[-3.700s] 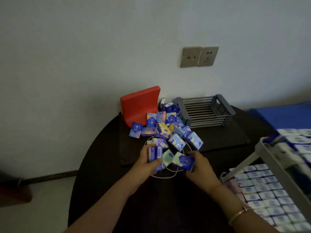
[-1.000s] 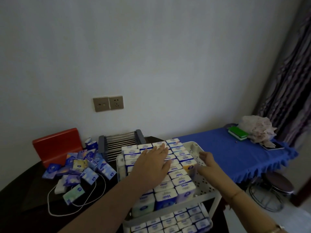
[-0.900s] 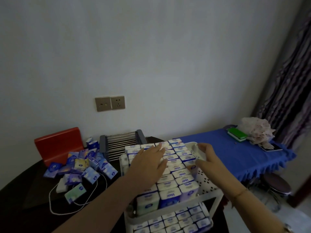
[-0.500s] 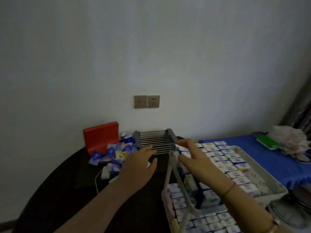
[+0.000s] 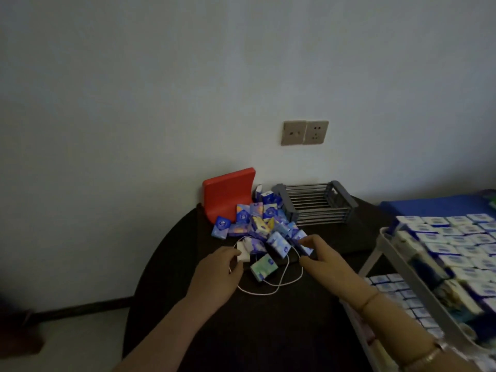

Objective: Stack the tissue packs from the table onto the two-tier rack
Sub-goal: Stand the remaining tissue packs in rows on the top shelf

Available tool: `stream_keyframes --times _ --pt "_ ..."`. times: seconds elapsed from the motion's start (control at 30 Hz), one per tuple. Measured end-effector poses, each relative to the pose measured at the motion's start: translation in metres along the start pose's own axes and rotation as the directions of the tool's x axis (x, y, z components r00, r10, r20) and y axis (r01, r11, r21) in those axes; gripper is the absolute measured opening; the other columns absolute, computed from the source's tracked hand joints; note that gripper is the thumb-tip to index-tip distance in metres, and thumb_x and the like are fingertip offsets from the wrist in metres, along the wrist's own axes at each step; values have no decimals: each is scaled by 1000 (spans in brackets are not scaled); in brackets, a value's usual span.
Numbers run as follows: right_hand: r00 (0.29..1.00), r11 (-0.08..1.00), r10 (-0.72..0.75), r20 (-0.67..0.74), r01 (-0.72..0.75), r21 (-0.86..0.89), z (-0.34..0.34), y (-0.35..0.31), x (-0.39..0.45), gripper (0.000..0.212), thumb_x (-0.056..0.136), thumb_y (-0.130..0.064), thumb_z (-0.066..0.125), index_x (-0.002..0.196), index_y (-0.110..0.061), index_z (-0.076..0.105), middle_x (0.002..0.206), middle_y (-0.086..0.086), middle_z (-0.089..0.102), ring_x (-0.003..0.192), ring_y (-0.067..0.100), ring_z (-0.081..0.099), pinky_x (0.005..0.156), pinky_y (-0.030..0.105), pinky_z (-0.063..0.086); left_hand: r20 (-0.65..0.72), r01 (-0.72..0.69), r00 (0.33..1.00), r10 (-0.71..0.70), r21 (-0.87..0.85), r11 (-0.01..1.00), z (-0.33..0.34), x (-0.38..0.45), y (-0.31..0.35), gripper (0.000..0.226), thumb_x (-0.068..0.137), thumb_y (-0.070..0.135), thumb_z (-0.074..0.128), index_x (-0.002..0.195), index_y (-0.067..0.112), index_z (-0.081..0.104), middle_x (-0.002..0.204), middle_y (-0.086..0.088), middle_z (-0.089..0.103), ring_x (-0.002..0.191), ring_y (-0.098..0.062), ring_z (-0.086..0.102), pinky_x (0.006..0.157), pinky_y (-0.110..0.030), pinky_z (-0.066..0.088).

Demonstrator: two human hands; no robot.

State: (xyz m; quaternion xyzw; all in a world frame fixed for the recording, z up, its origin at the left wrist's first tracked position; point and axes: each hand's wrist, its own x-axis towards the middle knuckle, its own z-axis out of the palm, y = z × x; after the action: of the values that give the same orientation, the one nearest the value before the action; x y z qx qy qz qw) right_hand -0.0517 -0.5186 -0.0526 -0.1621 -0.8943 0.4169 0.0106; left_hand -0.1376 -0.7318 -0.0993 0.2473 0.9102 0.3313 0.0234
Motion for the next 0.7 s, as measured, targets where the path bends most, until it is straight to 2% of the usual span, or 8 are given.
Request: stream_keyframes --times 0.03,0.1,0.17,0.2,0.3,0.4,0.57,0.7 --pt "1000 1000 24 7 -24 -10 6 4 9 28 90 -12 56 116 -21 47 81 -1 55 62 9 49 52 12 38 12 18 1000 -18 2 1000 4 5 -8 36 94 29 53 129 22 55 126 7 56 112 -8 54 94 -23 42" --pt "998 998 56 21 -55 -42 18 14 30 32 89 -13 57 120 -19 48 96 7 60 78 16 59 64 19 44 31 52 998 -52 6 999 13 18 -22 37 93 28 55 130 23 54 127 7 55 113 -8 54 94 -22 42" --pt "998 994 47 35 -43 -102 32 26 54 34 89 -14 58 122 -17 49 106 6 58 84 12 58 64 11 44 53 87 995 -87 8 996 25 32 -36 41 91 29 58 131 23 53 128 6 55 113 -10 54 95 -25 43" --pt "998 991 38 45 -32 -132 39 34 67 35 89 -13 59 122 -16 49 109 6 57 86 13 57 64 11 42 67 101 993 -101 9 995 32 40 -43 43 89 29 59 131 23 52 129 5 55 114 -11 54 96 -27 44" --pt "998 979 23 63 -10 -205 61 58 104 36 85 -12 60 119 -14 50 113 10 54 102 24 54 82 27 43 113 129 985 -129 10 992 55 64 -61 52 85 27 63 135 21 49 131 1 54 116 -16 54 98 -34 44" --pt "999 962 36 33 -25 -271 77 82 133 41 83 -13 61 122 -11 49 119 12 50 111 30 49 92 36 41 141 114 984 -113 3 994 82 89 -73 66 80 23 69 140 15 43 137 -4 49 121 -22 50 101 -36 41" --pt "993 918 96 -73 -116 -380 91 123 165 52 82 -26 64 129 -14 45 130 9 48 119 31 43 97 39 36 146 50 987 -62 86 995 126 128 -77 78 81 33 70 147 16 31 148 -3 35 135 -22 33 110 -37 30" --pt "990 903 75 -122 -119 -412 102 143 181 63 79 -32 70 132 -12 44 129 7 51 118 30 44 95 38 38 185 17 981 -59 222 975 151 151 -70 73 84 46 63 144 20 31 150 -2 26 136 -23 23 112 -35 26"
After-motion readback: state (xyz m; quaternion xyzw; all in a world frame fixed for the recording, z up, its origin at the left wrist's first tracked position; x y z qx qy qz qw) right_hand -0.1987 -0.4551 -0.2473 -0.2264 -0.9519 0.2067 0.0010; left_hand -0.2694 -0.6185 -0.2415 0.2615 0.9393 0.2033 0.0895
